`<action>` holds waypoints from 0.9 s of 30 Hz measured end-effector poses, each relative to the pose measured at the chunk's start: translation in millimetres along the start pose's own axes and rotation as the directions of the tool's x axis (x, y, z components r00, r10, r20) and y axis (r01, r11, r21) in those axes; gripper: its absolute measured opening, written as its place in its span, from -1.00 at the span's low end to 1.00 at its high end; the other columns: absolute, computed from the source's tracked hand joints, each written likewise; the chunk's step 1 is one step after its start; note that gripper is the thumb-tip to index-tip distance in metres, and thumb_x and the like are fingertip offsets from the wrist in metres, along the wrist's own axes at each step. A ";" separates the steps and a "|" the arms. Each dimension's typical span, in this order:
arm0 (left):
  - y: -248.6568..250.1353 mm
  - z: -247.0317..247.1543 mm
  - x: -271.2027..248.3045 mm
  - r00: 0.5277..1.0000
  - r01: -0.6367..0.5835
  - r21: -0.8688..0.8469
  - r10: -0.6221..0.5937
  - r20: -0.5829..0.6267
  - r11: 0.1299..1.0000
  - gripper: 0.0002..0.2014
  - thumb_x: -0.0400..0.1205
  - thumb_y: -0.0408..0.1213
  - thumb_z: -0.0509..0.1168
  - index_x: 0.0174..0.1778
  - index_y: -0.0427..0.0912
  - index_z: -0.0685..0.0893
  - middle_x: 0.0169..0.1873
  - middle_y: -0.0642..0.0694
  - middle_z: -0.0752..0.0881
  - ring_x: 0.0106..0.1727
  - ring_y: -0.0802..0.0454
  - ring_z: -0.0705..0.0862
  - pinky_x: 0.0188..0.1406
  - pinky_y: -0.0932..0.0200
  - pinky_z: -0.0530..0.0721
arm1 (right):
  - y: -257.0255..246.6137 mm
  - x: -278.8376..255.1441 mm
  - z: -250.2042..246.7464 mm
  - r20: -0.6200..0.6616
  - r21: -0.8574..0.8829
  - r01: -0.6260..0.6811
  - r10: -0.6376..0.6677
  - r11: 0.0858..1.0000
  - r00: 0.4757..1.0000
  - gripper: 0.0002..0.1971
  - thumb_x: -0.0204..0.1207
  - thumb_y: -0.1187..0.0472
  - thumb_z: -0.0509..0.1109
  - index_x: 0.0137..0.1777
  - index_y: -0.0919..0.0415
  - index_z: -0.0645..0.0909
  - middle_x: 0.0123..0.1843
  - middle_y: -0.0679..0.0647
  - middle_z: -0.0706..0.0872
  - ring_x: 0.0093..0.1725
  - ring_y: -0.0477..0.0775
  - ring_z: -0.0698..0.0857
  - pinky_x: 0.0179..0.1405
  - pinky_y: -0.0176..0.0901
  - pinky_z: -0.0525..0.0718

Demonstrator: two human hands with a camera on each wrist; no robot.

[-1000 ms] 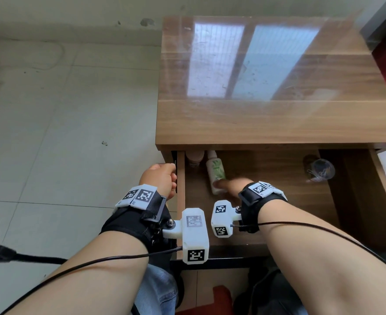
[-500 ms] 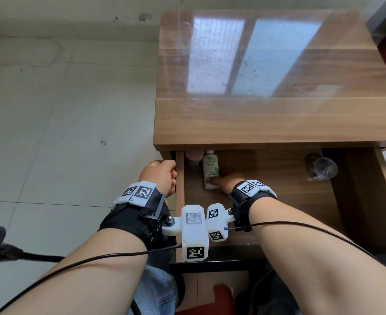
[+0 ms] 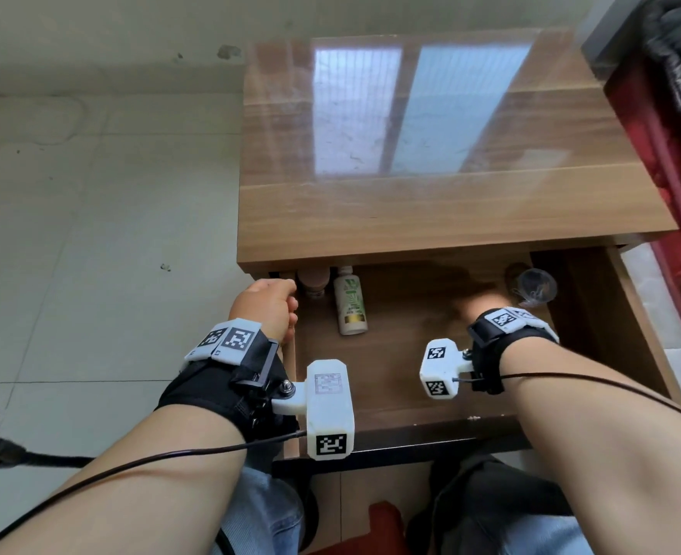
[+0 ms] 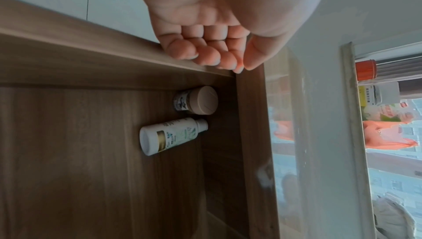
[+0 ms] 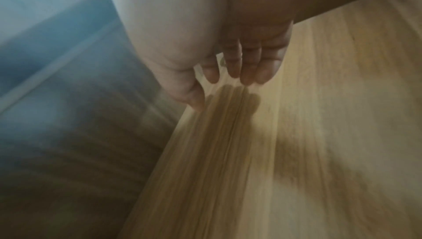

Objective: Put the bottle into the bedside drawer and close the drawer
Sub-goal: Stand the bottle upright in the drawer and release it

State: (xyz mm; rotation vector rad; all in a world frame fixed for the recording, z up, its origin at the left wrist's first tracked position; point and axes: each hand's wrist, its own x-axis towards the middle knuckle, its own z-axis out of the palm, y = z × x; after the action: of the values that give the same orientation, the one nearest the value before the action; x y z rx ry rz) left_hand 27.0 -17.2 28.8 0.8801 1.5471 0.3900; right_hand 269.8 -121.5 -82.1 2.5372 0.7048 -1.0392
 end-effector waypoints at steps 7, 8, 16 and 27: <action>-0.2 12.0 -0.2 0.999 -0.044 0.044 0.044 -0.008 0.998 -0.81 0.64 -0.28 0.19 -0.31 -0.05 0.53 -0.48 -0.05 0.49 -0.49 0.08 0.41 -0.47 0.22 0.42 | 26.3 23.5 -15.9 -0.197 0.262 -0.335 0.390 0.905 0.899 -0.14 0.37 0.08 0.45 0.63 0.08 0.11 0.64 0.15 0.13 0.56 0.32 0.23 0.55 0.22 0.25; -0.3 12.7 0.4 0.999 -0.046 0.048 0.046 -0.009 0.998 -0.81 0.63 -0.27 0.19 -0.31 -0.05 0.54 -0.48 -0.05 0.50 -0.49 0.08 0.42 -0.47 0.21 0.43 | 31.4 25.9 -15.9 -0.179 0.218 -0.349 0.389 0.912 0.904 -0.11 0.33 0.05 0.45 0.64 0.05 0.10 0.65 0.15 0.13 0.56 0.32 0.23 0.54 0.25 0.25; 0.7 15.8 6.3 0.999 -0.046 0.058 0.047 -0.020 0.997 -0.80 0.64 -0.27 0.19 -0.32 -0.07 0.51 -0.48 -0.04 0.49 -0.52 0.09 0.42 -0.50 0.23 0.43 | 9.9 23.8 -16.3 0.019 0.062 -0.186 0.185 0.981 0.982 -0.07 0.35 0.14 0.38 0.70 0.20 0.01 0.72 0.30 0.02 0.64 0.39 0.20 0.56 0.30 0.32; -1.7 5.7 6.6 1.000 -0.028 0.008 0.028 0.004 1.000 -0.82 0.64 -0.26 0.20 -0.30 -0.05 0.54 -0.48 -0.03 0.51 -0.51 0.10 0.45 -0.51 0.25 0.46 | -82.3 -32.1 12.2 -0.024 0.121 0.048 -0.045 0.991 0.999 -0.18 0.54 0.11 0.26 0.70 0.02 -0.11 0.74 0.15 -0.30 0.65 0.28 0.23 0.57 0.03 0.34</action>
State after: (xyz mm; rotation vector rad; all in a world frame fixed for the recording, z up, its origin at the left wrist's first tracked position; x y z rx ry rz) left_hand 32.2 -14.9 21.9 0.9086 1.5353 0.4023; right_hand 198.0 -69.1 -75.2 2.6503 0.7302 -1.1044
